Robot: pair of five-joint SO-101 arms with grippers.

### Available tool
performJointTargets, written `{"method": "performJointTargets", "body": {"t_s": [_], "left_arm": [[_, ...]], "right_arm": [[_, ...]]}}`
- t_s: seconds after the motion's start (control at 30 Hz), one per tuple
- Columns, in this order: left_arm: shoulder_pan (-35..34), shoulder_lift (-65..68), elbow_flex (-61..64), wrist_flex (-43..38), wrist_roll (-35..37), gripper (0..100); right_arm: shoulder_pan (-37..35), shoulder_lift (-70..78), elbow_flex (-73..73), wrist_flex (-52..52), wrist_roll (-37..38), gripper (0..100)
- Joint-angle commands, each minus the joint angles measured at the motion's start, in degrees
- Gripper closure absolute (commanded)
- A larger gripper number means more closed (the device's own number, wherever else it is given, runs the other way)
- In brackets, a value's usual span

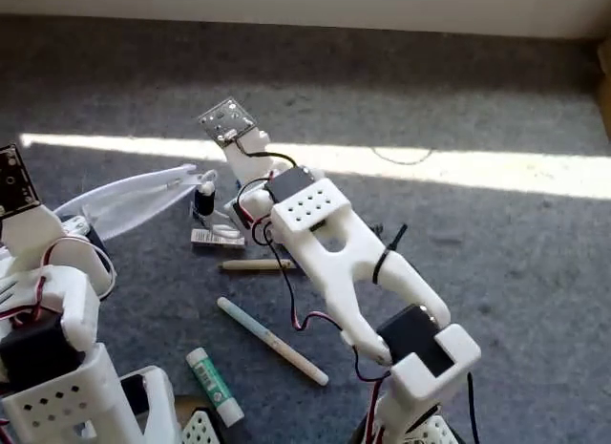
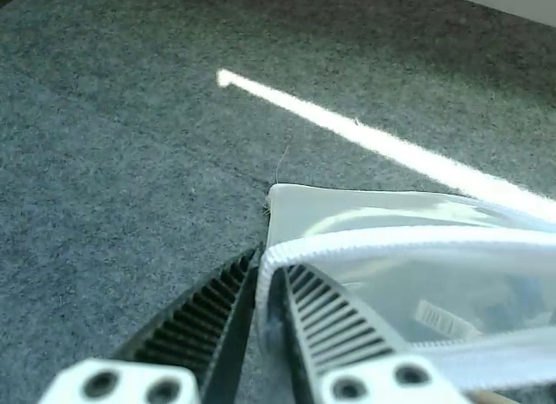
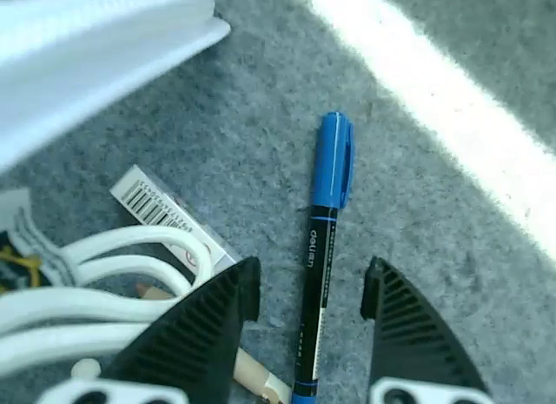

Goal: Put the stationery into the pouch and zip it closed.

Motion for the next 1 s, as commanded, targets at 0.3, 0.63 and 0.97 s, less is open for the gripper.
{"method": "performJointTargets", "body": {"t_s": [0.3,0.63,0.97], "left_arm": [[-0.7,0.2,-0.1,-0.4,0.4,99],[-0.5,0.2,0.0,-0.4,0.4,99],[-0.5,0.2,0.0,-0.2,0.4,99]], "right_arm": [[-0.2,14.1,-15.6,-0.7,-0.2,81.4],[0.9,17.7,-16.3,3.9,-0.2,85.1],[3.6,20.7,-16.4,4.2,0.9,99.1]]}}
